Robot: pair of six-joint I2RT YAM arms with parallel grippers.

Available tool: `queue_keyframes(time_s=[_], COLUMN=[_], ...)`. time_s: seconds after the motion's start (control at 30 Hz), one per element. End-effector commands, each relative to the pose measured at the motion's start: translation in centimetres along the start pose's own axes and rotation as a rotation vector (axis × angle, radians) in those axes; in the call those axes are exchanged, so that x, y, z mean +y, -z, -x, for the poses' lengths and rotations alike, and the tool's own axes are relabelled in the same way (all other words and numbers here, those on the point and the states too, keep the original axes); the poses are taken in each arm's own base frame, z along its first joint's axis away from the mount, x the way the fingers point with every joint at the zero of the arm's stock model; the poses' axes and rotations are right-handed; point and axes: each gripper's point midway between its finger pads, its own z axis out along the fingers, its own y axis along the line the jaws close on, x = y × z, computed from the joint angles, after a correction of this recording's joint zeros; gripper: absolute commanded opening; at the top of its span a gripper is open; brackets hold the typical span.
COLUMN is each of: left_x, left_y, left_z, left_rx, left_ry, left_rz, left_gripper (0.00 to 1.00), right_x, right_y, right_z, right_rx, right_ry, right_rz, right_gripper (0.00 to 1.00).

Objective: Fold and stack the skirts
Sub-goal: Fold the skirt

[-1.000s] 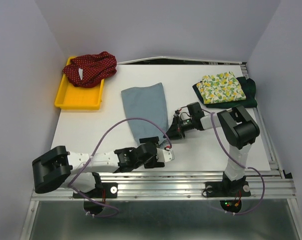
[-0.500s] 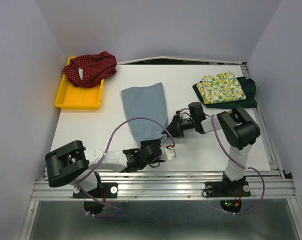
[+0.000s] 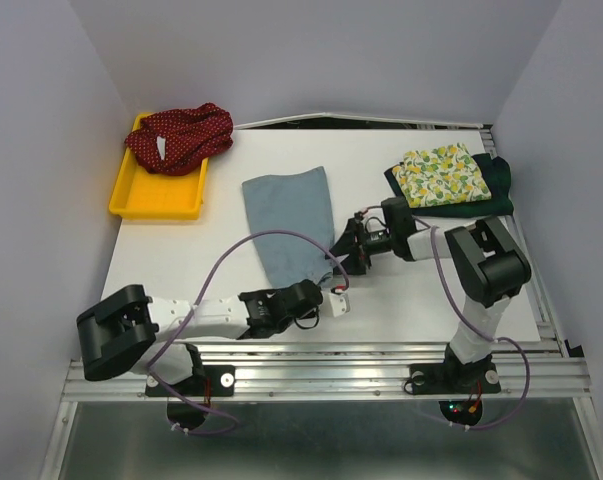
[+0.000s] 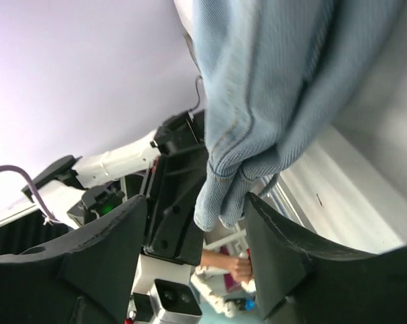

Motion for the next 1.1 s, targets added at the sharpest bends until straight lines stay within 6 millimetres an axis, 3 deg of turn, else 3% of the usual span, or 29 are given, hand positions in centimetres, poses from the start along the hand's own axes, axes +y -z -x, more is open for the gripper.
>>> queue_keyframes(time_s=[0.0, 0.07, 0.1, 0.13, 0.2, 0.23, 0.37, 0.53, 0.57, 0.63, 0.73, 0.9, 1.03, 1.07], left_x=[-0.2, -0.9, -1.3, -2.2, -2.7, -3.2, -4.0, -4.8, -4.6, -4.8, -3.9, -3.0, -2.3, -1.3], left_y=[2.4, 3.3, 3.6, 4.0, 5.2, 6.0, 7.9, 9.8, 10.2, 10.8, 12.0, 12.4, 12.2, 12.0], left_z=[1.7, 1.8, 1.8, 2.2, 2.5, 3.6, 3.9, 4.7, 5.0, 5.5, 7.0, 7.7, 7.7, 8.2], left_rx=[-0.029, -0.024, -0.022, -0.044, -0.057, -0.103, -0.104, -0.102, -0.096, -0.107, -0.128, -0.117, -0.087, -0.106], left_ry=[0.007, -0.011, -0.02, -0.039, -0.072, -0.085, -0.148, -0.152, -0.153, -0.154, -0.14, -0.119, -0.085, -0.09], left_rz=[-0.12, -0.197, -0.227, -0.292, -0.362, -0.418, -0.539, -0.658, -0.676, -0.721, -0.77, -0.847, -0.918, -0.902], left_gripper=[0.0, 0.0, 0.0, 0.0, 0.0, 0.0, 0.0, 0.0, 0.0, 0.0, 0.0, 0.0, 0.04, 0.05], right_x=[3.4, 3.1, 2.4, 5.3, 6.5, 9.3, 11.6, 11.1, 11.9, 9.5, 7.8, 4.5, 1.6, 0.5], right_y=[2.6, 3.4, 3.9, 4.3, 4.7, 5.1, 4.6, 2.8, 2.1, 0.6, -1.6, -3.0, -4.7, -5.4], right_z=[3.2, 5.6, 5.5, 7.2, 9.7, 10.9, 16.4, 21.3, 22.0, 23.2, 23.3, 22.1, 19.3, 18.2], right_rx=[-0.084, -0.155, -0.133, -0.173, -0.223, -0.255, -0.302, -0.29, -0.295, -0.252, -0.195, -0.102, 0.011, 0.047], right_ry=[0.321, 0.415, 0.447, 0.537, 0.661, 0.748, 0.882, 0.995, 1.038, 1.05, 1.104, 1.14, 1.124, 1.101], right_rz=[-0.002, -0.129, -0.207, -0.214, -0.265, -0.256, -0.282, -0.298, -0.3, -0.325, -0.348, -0.37, -0.37, -0.365], right_gripper=[0.66, 0.68, 0.68, 0.68, 0.68, 0.69, 0.75, 0.74, 0.73, 0.71, 0.7, 0.66, 0.6, 0.59])
